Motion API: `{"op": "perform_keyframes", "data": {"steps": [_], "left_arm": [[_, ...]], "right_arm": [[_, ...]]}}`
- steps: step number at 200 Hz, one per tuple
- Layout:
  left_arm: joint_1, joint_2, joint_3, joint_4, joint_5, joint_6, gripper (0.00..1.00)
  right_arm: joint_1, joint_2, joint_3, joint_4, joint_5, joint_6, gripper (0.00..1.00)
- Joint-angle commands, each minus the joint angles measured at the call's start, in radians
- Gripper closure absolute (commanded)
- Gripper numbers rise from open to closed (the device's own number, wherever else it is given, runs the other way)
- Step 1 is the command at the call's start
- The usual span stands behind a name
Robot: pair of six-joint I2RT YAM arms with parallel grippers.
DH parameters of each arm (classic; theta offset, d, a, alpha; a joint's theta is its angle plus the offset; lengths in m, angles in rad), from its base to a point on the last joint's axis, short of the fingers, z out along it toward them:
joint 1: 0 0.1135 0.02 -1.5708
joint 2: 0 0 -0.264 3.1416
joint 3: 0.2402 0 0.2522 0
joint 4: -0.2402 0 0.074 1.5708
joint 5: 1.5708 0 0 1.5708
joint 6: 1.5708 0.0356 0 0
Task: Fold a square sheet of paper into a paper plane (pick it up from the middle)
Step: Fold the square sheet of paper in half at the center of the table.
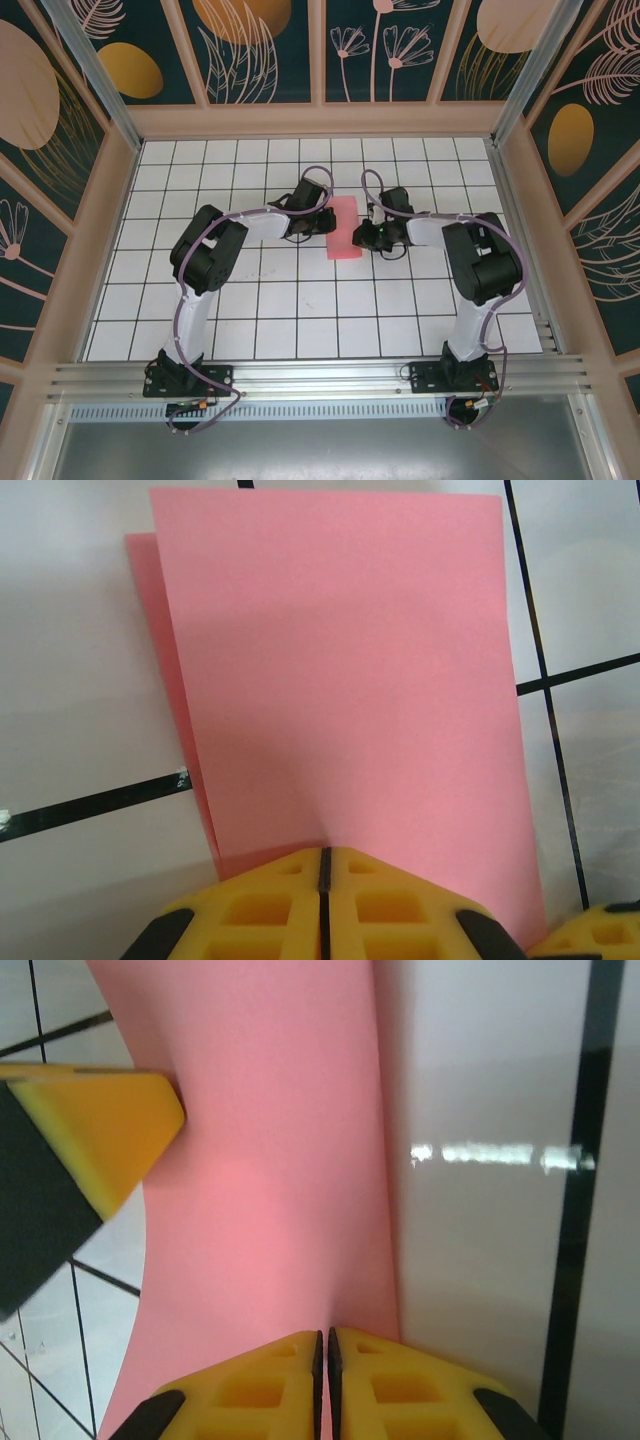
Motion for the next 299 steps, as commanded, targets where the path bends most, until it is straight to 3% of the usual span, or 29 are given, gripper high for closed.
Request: {"op": "perform_keyframes", "data": {"steps": [1,92,155,183,231,263,299], "left_arm": [[0.011,0.122,-0.077,-0.262,-0.122,0.022,0.91],[0.011,0.077,-0.087,-0.263,-0.139,0.018,0.91],[0.017,-0.232,-0.184,-0.136,-0.117,-0.037,0.84],[0.034,-0.313,-0.244,-0.028,-0.027,-0.076,0.8],[0.047,-0.269,-0.229,0.113,0.116,-0.136,0.78],[0.05,-0.203,-0.155,0.155,0.177,-0.158,0.8],[0.05,-0.135,-0.08,0.125,0.191,-0.15,0.82]], "right_arm": [[0.008,-0.077,-0.041,-0.078,-0.025,0.01,0.85],[0.053,-0.033,-0.081,-0.093,0.001,0.011,0.86],[0.201,-0.022,-0.034,-0.089,-0.043,0.039,0.86],[0.218,-0.052,-0.028,-0.079,-0.048,0.037,0.86],[0.185,-0.137,-0.021,-0.029,-0.032,0.061,0.84],[0.115,-0.093,0.0,-0.007,0.001,0.081,0.85],[0.104,-0.011,0.074,0.009,-0.017,0.076,0.85]]}}
